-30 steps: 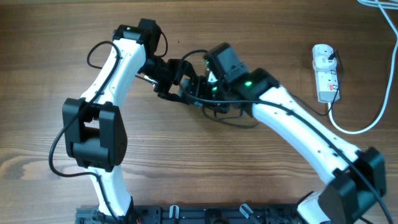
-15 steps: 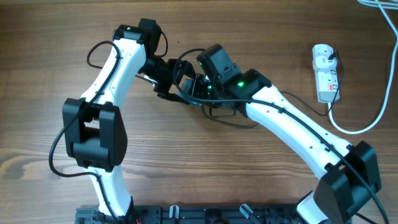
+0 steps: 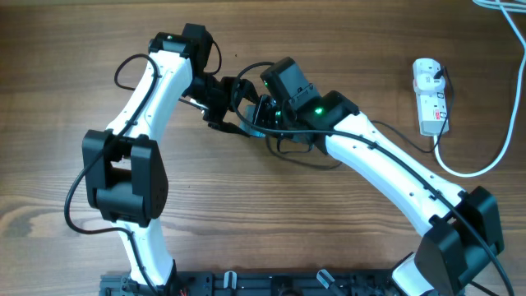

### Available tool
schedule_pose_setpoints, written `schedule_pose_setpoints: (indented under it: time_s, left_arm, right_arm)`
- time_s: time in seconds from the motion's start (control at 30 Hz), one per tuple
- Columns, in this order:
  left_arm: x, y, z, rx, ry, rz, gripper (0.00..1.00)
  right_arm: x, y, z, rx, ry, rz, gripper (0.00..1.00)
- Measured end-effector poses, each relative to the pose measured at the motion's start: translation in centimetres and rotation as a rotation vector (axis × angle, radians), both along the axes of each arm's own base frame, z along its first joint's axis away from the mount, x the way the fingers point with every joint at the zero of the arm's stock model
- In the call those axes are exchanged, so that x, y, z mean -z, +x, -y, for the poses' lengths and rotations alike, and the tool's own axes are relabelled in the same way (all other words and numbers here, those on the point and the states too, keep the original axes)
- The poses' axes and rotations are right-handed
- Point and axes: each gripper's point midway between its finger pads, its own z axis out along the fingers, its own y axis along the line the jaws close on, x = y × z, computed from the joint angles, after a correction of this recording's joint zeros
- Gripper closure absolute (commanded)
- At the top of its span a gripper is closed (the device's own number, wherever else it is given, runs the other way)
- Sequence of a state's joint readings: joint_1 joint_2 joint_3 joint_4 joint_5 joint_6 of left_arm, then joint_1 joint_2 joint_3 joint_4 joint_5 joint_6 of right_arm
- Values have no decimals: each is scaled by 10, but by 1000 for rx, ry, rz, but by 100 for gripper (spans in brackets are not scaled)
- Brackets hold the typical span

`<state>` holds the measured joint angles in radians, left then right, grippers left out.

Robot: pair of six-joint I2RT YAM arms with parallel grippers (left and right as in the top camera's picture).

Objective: Plug charger to phone and switch on socket

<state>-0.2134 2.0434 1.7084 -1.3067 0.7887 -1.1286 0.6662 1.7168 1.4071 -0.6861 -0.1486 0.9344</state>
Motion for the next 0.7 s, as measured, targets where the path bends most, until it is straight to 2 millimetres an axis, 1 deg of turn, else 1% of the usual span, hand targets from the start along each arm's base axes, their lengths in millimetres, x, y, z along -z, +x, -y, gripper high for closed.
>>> schedule_pose_setpoints:
  time_s: [0.07, 0.1, 0.17, 0.2, 0.23, 0.27, 0.3, 0.33, 0.37, 0.43, 0.5, 0.53, 0.57, 0.63, 0.67, 0.7]
  left_arm:
    - [0, 0, 0, 0, 0, 0, 57]
    - [0, 0, 0, 0, 0, 0, 40]
    - [-1, -1, 1, 0, -3, -6, 16]
    - [-2, -2, 5, 1, -15, -12, 9]
    - [-3, -3, 7, 4, -22, -11, 5]
    - [-4, -4, 9, 6, -26, -18, 0]
    - [-5, -4, 9, 9, -26, -12, 0]
    - [-5, -4, 8, 6, -24, -12, 0]
    - [-5, -3, 7, 3, -24, -12, 0]
    - [-5, -2, 6, 1, -25, -11, 0]
    - [-6, -2, 6, 3, -25, -7, 0]
    - [-7, 2, 8, 24, -47, 38, 0]
    - [-10, 12, 13, 55, -95, 117, 1]
    - [-24, 27, 26, 128, -224, 281, 1]
    - [-39, 35, 35, 185, -333, 402, 0]
    - [-50, 36, 40, 223, -408, 474, 1]
  right_arm:
    - [0, 0, 0, 1, -1, -1, 96]
    - [1, 0, 2, 3, -1, -7, 96]
    - [0, -1, 7, 3, 4, -24, 96]
    - [-2, -2, 11, 1, 6, -32, 96]
    - [-5, -3, 14, 1, 7, -32, 96]
    - [-10, -3, 23, 13, 4, -34, 96]
    - [-16, -3, 32, 32, 2, -31, 96]
    - [-26, 0, 44, 57, 6, -11, 96]
    - [-35, 2, 51, 66, 9, 9, 96]
    - [-45, 0, 57, 66, 13, 30, 96]
    - [-45, -6, 59, 50, 0, 24, 96]
    - [-43, -9, 63, 49, -13, 9, 96]
    - [-41, -9, 69, 59, -21, -2, 96]
    - [-45, -4, 86, 97, -17, 0, 96]
    - [-58, 1, 105, 144, -3, 29, 96]
    - [-75, 5, 121, 185, 19, 74, 96]
